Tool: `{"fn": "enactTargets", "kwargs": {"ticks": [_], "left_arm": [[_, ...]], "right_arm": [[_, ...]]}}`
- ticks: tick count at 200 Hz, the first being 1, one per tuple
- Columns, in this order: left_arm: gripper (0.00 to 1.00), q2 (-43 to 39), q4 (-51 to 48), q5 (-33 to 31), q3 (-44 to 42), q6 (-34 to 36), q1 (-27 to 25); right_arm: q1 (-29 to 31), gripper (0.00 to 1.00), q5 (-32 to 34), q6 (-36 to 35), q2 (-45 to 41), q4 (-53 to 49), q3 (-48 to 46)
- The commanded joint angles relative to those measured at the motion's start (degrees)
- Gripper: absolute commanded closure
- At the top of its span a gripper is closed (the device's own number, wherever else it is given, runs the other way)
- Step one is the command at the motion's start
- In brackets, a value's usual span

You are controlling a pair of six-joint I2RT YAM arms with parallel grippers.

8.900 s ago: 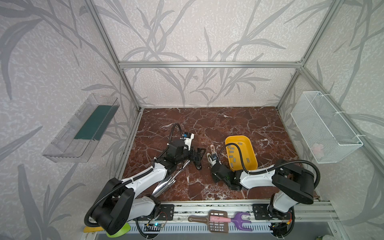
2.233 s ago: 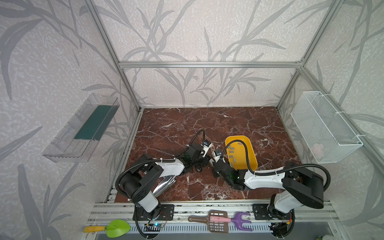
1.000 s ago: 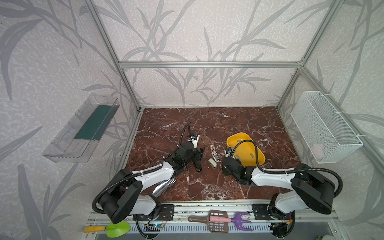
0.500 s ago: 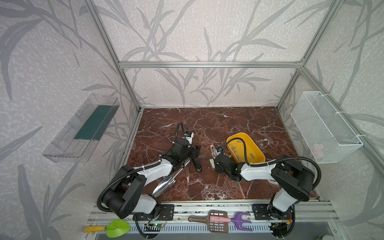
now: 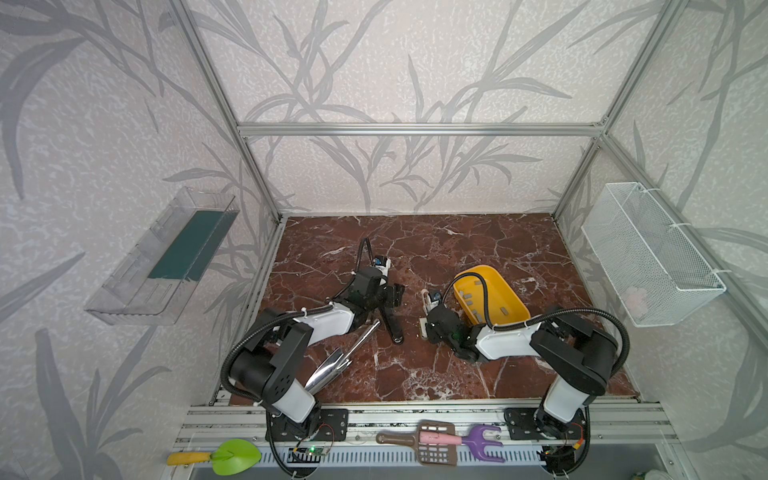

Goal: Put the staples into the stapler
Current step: 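Swing the pink stapler's cover down with the left gripper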

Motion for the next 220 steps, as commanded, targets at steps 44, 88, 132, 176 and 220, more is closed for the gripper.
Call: {"fn": "enactTargets", "kwargs": {"ticks": [44, 88, 132, 176, 220], "left_arm": [[0.29, 8.1, 3.1, 9.1, 5.8, 4.3, 0.2], [0.29, 11.0, 6.0, 14.6, 6.6, 5.0, -0.2], [0.29, 11.7, 9.0, 17.4, 5.3, 8.1, -2.4], [0.3, 11.4, 11.3, 14.6, 2.6, 13.1, -6.0], [0.31, 11.1, 14.4, 15.3, -0.4, 15.4, -6.9]], "right_arm": [[-0.3, 0.79, -1.7, -0.6, 1.6, 0.0, -1.3], [-0.4, 0.81, -2.5, -1.2, 2.2, 1.5, -1.4], [-0.4, 0.81, -3.1, -1.2, 1.9, 2.7, -1.9], [-0.4, 0.81, -2.9, -0.8, 1.0, 2.8, -2.4], [-0.4, 0.76, -2.6, -0.4, -0.1, 3.1, -3.2]]}}
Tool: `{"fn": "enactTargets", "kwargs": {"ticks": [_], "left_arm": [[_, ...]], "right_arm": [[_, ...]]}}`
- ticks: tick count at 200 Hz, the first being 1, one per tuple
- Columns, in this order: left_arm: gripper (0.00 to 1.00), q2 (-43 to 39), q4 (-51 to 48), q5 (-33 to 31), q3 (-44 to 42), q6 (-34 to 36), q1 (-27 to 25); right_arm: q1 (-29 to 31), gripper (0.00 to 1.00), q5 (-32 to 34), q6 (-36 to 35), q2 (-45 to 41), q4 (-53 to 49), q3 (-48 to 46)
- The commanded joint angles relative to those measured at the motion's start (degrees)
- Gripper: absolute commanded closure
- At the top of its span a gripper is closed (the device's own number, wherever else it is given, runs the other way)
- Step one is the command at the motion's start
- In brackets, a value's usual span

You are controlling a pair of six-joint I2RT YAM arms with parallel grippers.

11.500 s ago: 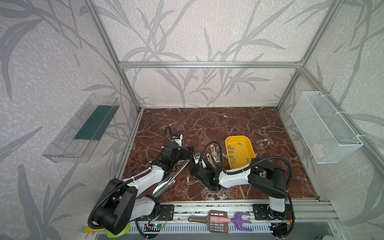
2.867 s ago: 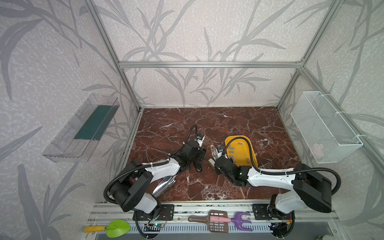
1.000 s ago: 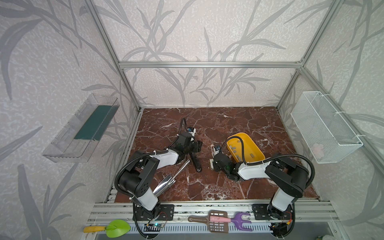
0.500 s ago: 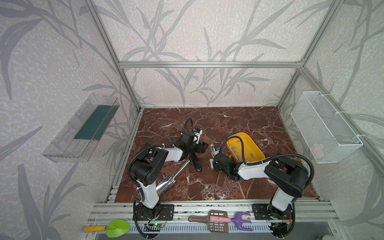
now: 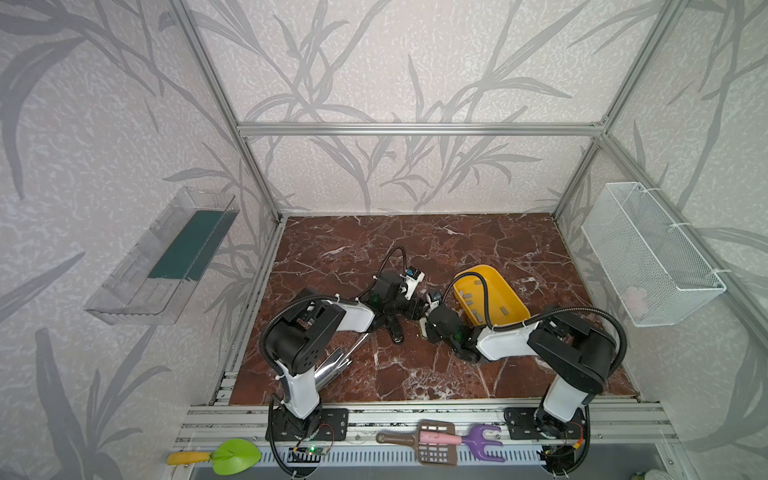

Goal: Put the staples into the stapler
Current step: 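Swing the pink stapler's cover down with the left gripper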

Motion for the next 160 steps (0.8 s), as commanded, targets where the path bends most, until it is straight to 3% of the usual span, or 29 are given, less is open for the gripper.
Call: {"fn": "enactTargets", "kwargs": {"ticks": [1, 68, 85, 102, 132, 160], "left_arm": [[0.31, -0.1, 3.0, -0.1, -2.0, 3.5, -0.4], [0.31, -0.2, 4.4, -2.0, -3.4, 4.6, -0.7], [0.31, -0.3, 4.7, -2.0, -3.5, 4.6, -0.8], [0.31, -0.6, 4.7, -1.8, -3.6, 4.6, -1.0], [0.31, -0.9, 4.5, -2.0, -3.7, 5.0, -1.3], [0.31, -0.9, 4.5, -2.0, -3.6, 5.1, -1.5]], "right_arm": [[-0.3, 0.76, -1.1, 0.4, -0.7, -1.7, -1.7], [-0.3, 0.62, -0.8, 0.4, -7.7, -2.8, -4.1], [-0.3, 0.53, -1.2, -0.1, -9.8, -3.4, -4.7], [-0.3, 0.5, -1.5, -0.2, -11.8, -3.9, -5.1], [-0.3, 0.52, -2.4, -0.3, -15.9, -5.0, -6.0], [-0.4, 0.64, -2.8, 0.0, -19.5, -6.4, -6.2]]}}
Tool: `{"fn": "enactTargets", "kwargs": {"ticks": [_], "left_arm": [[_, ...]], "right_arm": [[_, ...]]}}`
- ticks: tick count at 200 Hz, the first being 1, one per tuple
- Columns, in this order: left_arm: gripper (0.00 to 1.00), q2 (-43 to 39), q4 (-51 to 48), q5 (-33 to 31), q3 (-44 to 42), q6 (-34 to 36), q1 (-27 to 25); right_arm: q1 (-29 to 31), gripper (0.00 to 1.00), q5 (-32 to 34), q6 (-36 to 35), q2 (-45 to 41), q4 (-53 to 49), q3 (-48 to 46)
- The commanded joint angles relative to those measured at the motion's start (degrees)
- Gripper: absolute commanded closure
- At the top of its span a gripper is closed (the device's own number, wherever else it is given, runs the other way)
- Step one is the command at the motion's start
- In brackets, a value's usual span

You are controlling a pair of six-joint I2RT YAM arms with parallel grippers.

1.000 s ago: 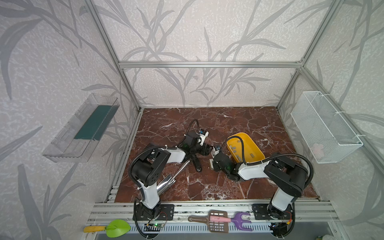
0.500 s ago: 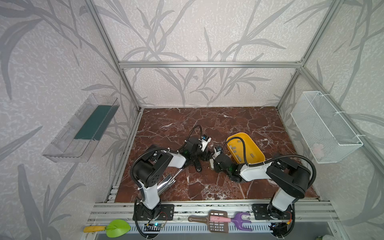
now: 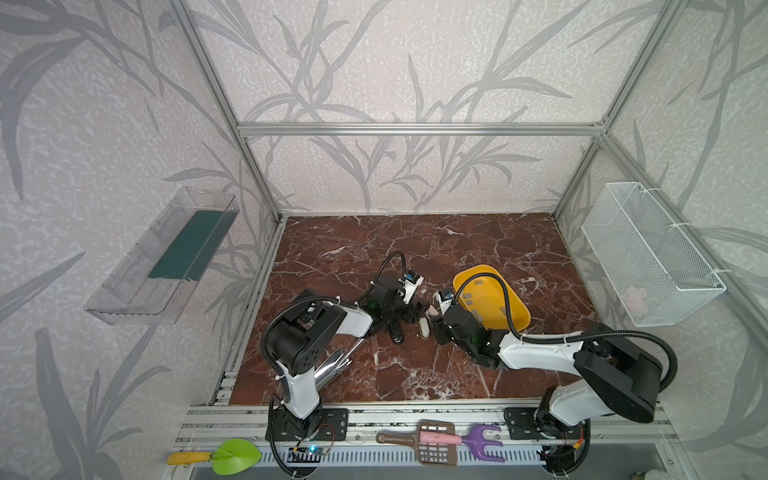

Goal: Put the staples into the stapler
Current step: 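Swing the pink stapler's cover down with the left gripper, then press the closed pink stapler down with the left gripper while the right holds its base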

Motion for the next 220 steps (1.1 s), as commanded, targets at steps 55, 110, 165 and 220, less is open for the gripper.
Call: {"fn": "enactTargets", "kwargs": {"ticks": [55, 110, 165, 220], "left_arm": [[0.32, -1.1, -0.1, -0.4, -0.9, 1.9, -1.0], [0.32, -1.4, 0.2, -0.7, -1.3, 2.2, -1.5], [0.32, -1.3, 0.8, -0.6, -1.6, 2.4, -1.8], [0.32, -1.4, 1.9, -0.5, -2.3, 2.3, -2.0]], "right_arm": [[-0.1, 0.78, 0.9, 1.2, 1.0, -5.1, 3.6], [-0.1, 0.81, 1.4, 2.5, 5.9, -4.3, 4.2], [-0.2, 0.82, 1.7, 3.8, 6.9, -3.0, 2.2], [-0.1, 0.83, 2.0, 5.4, 9.4, -2.1, 0.3]]}}
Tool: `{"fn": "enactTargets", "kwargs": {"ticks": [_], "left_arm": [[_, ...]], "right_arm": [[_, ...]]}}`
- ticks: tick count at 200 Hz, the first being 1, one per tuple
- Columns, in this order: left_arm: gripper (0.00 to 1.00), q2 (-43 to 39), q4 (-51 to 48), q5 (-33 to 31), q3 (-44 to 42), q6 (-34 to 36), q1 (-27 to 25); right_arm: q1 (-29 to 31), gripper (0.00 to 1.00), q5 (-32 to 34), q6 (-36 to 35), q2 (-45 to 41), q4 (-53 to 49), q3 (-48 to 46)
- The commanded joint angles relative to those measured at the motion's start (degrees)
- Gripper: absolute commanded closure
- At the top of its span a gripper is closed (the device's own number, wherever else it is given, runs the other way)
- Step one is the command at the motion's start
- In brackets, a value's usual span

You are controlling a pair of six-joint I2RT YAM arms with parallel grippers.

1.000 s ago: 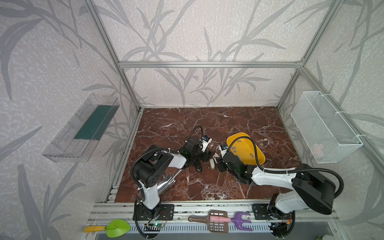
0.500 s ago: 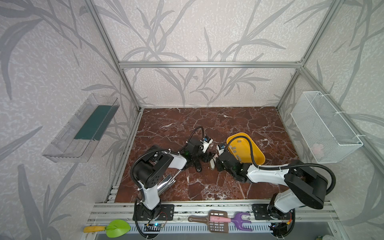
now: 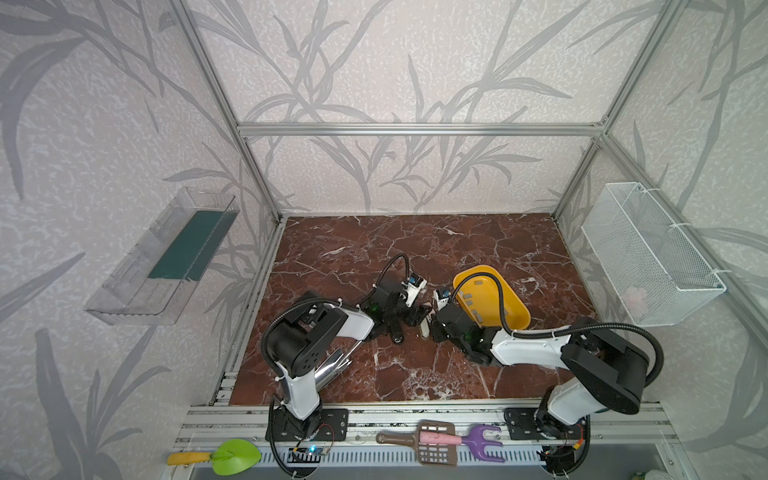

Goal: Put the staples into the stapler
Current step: 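Press the closed pink stapler down with the left gripper while the right holds its base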

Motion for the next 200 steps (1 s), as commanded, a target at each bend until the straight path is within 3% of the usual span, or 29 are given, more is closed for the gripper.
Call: {"fn": "enactTargets", "kwargs": {"ticks": [1, 100, 165, 200], "left_arm": [[0.32, -1.0, 0.3, 0.0, -1.3, 1.4, -0.4], [0.33, -0.5, 3.1, -1.2, -3.1, 1.4, -0.8], [0.31, -5.1, -1.8, -5.6, -1.3, -0.8, -0.7], [0.3, -9.3, -6.7, -7.3, 0.8, -1.9, -0.7]], "right_arm": [[-0.2, 0.83, 0.7, 1.4, 2.9, -2.5, -2.8], [-0.1, 0.86, -0.3, 2.9, 6.3, -0.1, -4.3], [-0.1, 0.84, -0.4, 0.4, -7.5, -9.5, -1.8], [0.0, 0.77, -0.1, -0.4, -15.2, -13.5, -0.5]]}}
